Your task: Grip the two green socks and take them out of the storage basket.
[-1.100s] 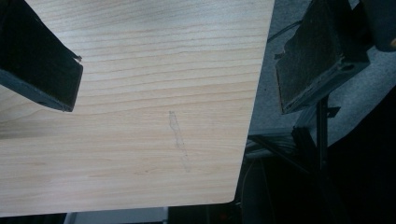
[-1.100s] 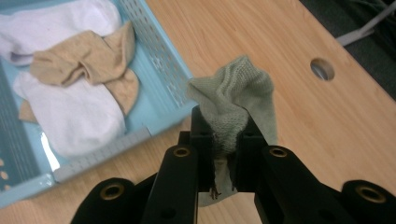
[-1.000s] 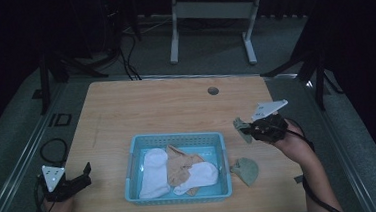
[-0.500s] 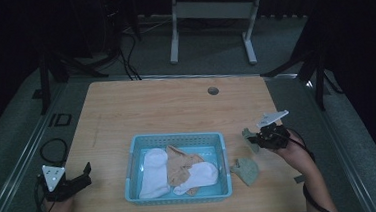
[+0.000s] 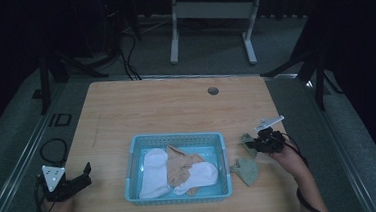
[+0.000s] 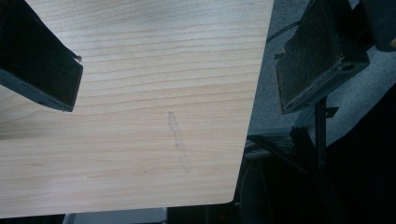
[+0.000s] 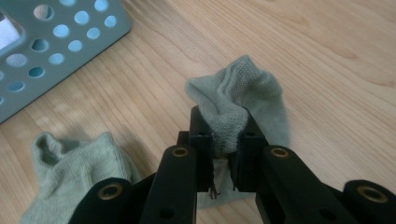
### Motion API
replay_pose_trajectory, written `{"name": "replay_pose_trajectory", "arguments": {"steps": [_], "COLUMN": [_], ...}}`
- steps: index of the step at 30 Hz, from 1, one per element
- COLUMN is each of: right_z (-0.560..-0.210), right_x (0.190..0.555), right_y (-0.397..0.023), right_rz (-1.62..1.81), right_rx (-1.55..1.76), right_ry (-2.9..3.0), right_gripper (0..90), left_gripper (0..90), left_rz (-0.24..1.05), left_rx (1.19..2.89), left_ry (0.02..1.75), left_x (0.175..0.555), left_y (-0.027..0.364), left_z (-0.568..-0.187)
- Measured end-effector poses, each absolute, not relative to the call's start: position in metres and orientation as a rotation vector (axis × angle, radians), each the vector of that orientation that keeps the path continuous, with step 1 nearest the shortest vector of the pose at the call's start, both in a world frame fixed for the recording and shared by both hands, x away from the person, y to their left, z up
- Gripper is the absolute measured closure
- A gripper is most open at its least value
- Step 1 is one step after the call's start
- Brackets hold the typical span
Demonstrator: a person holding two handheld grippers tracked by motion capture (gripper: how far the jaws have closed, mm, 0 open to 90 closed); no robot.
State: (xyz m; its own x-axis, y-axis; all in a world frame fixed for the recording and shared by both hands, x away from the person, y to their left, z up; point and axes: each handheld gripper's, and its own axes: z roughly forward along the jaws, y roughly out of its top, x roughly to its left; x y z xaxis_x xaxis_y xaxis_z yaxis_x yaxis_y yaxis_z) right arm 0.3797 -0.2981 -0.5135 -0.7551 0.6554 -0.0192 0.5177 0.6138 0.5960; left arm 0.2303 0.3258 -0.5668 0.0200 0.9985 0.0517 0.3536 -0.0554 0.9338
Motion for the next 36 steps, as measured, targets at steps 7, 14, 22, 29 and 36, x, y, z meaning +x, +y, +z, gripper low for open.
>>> {"name": "replay_pose_trajectory", "arguments": {"steps": [7,14,22,29,36], "right_z": [-0.517,-0.502,-0.489,-0.489,-0.500], "right_x": [0.381,0.374,0.369,0.364,0.362], "right_y": [-0.292,-0.288,-0.289,-0.300,-0.323], "right_rz": [0.852,0.863,0.912,0.933,0.949], "right_rx": [0.976,0.908,0.924,0.975,1.128], "right_ry": [2.608,2.613,2.563,2.494,2.414], "right_gripper": [68.3,52.1,45.9,38.2,25.3], "left_gripper": [0.3,0.3,0.3,0.4,0.3], "left_rz": [1.049,1.048,1.049,1.048,1.045], "left_rx": [1.518,1.519,1.518,1.518,1.517], "left_ry": [1.436,1.436,1.438,1.438,1.439], "left_x": [0.230,0.230,0.230,0.230,0.231], "left_y": [0.326,0.326,0.326,0.326,0.326], "left_z": [-0.567,-0.567,-0.567,-0.567,-0.567]}}
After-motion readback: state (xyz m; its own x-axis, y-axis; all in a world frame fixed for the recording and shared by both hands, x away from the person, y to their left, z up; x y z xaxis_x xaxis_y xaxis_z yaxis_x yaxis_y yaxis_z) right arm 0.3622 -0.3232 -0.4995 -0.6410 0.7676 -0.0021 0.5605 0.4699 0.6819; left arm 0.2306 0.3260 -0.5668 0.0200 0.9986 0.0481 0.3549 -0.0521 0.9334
